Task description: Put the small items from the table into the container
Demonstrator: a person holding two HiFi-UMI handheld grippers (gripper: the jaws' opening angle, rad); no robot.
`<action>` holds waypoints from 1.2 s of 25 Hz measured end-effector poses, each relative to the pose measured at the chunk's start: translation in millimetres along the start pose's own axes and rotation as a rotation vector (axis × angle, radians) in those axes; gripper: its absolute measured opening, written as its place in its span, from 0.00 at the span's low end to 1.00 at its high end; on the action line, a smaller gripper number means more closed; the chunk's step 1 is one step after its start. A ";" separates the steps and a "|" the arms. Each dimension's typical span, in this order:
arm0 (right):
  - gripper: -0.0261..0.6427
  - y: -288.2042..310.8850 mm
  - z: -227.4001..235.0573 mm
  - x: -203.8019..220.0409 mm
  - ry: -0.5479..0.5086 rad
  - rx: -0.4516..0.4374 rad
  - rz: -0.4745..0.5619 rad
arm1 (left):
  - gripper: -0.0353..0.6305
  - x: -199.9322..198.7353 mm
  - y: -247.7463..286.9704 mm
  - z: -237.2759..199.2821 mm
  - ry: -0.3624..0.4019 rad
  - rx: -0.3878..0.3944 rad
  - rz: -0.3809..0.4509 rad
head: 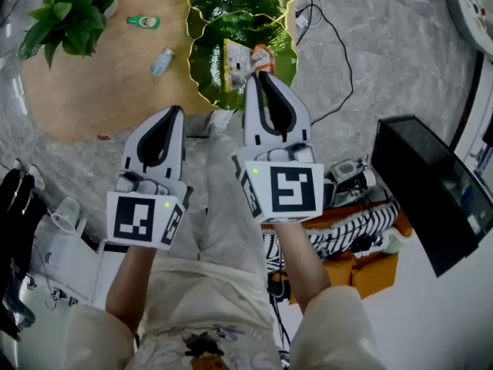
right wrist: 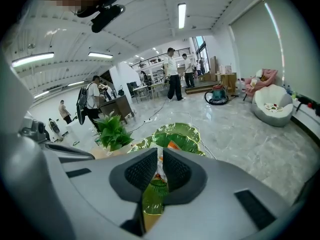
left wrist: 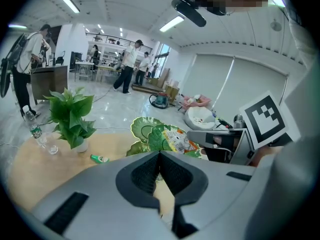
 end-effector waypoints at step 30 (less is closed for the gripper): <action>0.06 8.0 -73.0 -22.5 -0.040 -0.100 0.070 | 0.07 2.3 -37.9 -37.1 -0.043 -0.024 0.055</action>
Point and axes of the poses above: the fingertips, and each gripper's own axes: y forward along the fingers, z to its right, x out of its underside, the point moved 7 cm from there along -y, backward along the fingers, and after that the axes turned 10 degrees about -y, right-handed, at the moved point
